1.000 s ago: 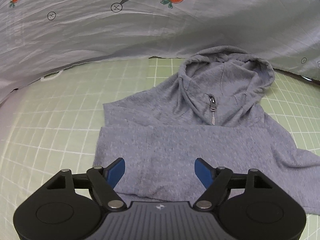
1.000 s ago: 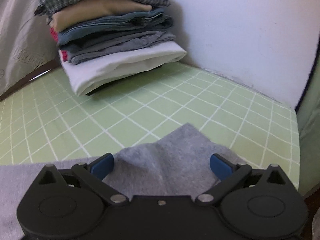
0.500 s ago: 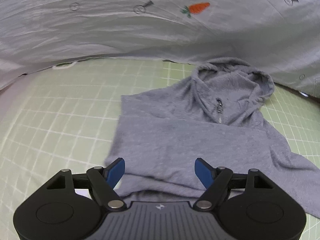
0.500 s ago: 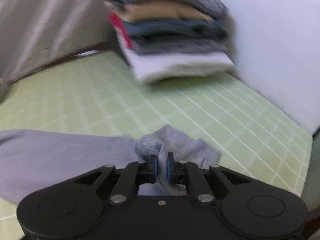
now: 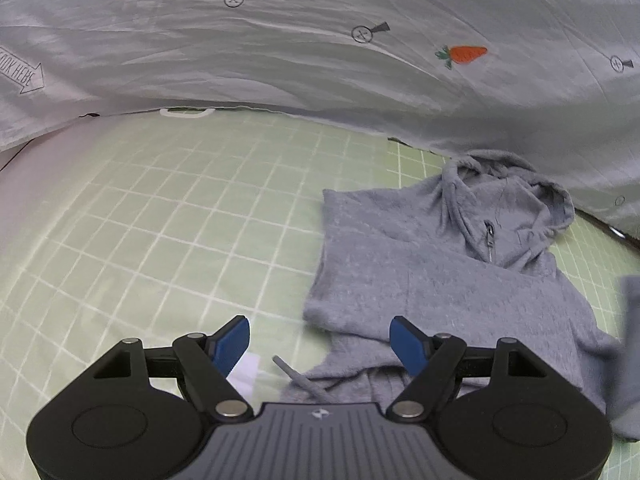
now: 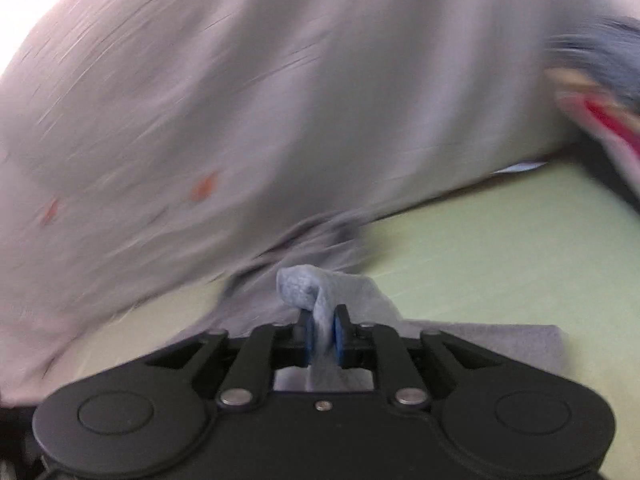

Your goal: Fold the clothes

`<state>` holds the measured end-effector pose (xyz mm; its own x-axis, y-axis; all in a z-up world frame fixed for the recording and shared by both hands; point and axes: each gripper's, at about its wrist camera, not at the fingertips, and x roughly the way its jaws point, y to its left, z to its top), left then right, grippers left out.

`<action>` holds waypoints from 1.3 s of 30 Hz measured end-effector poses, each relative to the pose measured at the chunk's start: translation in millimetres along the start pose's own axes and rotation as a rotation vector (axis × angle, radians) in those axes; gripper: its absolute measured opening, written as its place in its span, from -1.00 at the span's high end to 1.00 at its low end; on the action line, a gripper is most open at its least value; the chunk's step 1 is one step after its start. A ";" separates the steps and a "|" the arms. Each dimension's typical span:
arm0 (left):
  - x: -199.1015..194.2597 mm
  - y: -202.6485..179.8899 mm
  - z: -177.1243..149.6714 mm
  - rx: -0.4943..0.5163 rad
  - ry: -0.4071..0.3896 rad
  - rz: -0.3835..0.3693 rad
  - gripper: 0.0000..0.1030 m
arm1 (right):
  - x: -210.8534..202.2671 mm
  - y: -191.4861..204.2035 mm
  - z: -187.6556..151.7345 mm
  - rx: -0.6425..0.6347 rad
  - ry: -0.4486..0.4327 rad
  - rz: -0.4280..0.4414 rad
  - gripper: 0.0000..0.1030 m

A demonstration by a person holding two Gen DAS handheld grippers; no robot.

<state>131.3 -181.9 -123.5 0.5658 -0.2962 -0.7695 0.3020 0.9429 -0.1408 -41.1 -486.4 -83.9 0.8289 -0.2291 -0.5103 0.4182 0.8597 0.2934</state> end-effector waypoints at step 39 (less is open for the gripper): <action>52.8 -190.1 -5.3 0.346 0.156 -0.286 0.82 | -17.4 -143.2 -72.8 0.127 0.197 -0.567 -0.96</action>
<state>99.7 -376.0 -140.7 0.3087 -0.4847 -0.8184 0.6816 0.7129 -0.1651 -142.4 -572.3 -176.0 0.3847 -0.5357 -0.7517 0.8251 0.5646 0.0200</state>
